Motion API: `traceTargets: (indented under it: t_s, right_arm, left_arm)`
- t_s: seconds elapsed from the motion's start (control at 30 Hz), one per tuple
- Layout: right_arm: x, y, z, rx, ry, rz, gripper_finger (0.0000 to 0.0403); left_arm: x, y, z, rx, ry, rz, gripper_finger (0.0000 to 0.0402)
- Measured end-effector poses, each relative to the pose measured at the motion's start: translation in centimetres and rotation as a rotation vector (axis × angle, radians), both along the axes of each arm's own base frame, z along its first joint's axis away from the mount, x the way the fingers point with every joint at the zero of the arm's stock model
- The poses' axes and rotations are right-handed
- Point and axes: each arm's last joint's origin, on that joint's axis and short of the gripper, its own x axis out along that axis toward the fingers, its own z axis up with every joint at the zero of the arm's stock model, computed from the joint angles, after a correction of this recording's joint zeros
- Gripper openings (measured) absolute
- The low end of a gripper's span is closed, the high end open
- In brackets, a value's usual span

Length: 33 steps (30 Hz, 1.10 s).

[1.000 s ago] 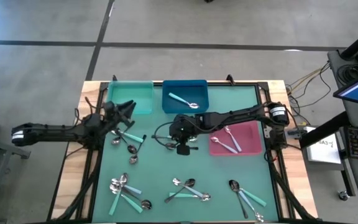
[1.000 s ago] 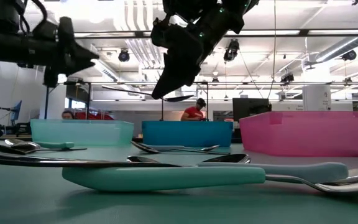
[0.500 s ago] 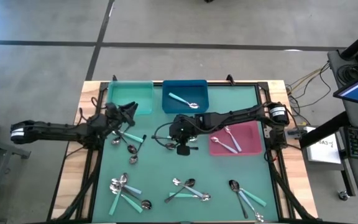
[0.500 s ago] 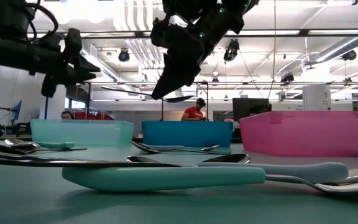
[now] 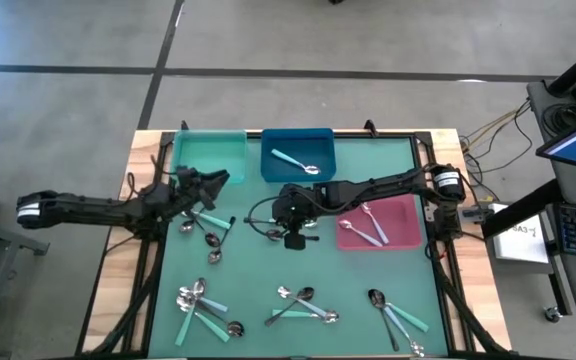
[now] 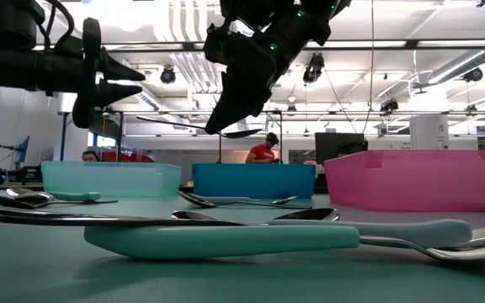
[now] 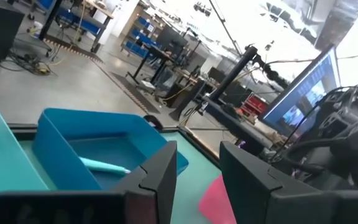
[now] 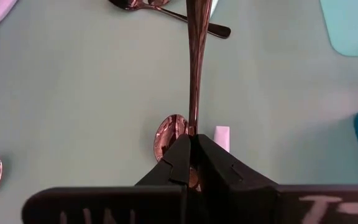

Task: Sort silverware by color (type)
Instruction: Put the black spoon into the green bin

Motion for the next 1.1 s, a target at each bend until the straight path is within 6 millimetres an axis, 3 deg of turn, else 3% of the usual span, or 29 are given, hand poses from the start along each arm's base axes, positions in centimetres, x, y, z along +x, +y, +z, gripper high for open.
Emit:
traceTargets:
  t_s: [0.17,0.33,0.53,0.77,0.93,1.1]
  right_arm:
    - [0.0,0.0,0.0,0.0,0.0,0.0,0.0009]
    - [0.0,0.0,0.0,0.0,-0.001,0.0,0.0009]
    - [0.1,0.0,0.1,0.0,-0.01,0.0,0.0009]
    - [0.2,-0.3,0.7,-0.085,-0.054,-0.049,0.0009]
    - [-1.0,-0.6,2.3,-0.191,-0.03,-0.09,0.0009]
    - [-2.4,-1.4,5.2,-0.312,-0.074,-0.141,0.0009]
  left_arm:
    - [0.2,0.0,-0.3,-0.025,0.014,-0.004,0.0108]
    - [0.7,-0.3,-0.8,-0.016,0.052,-0.145,0.0108]
    - [1.0,-0.3,-0.3,-0.014,-0.015,-0.168,0.0107]
    - [3.1,-1.0,1.4,0.193,0.068,-0.284,0.0107]
    - [4.2,-2.5,2.2,0.31,0.111,-0.311,0.0107]
    - [4.3,-3.4,1.8,0.318,0.188,-0.141,0.0107]
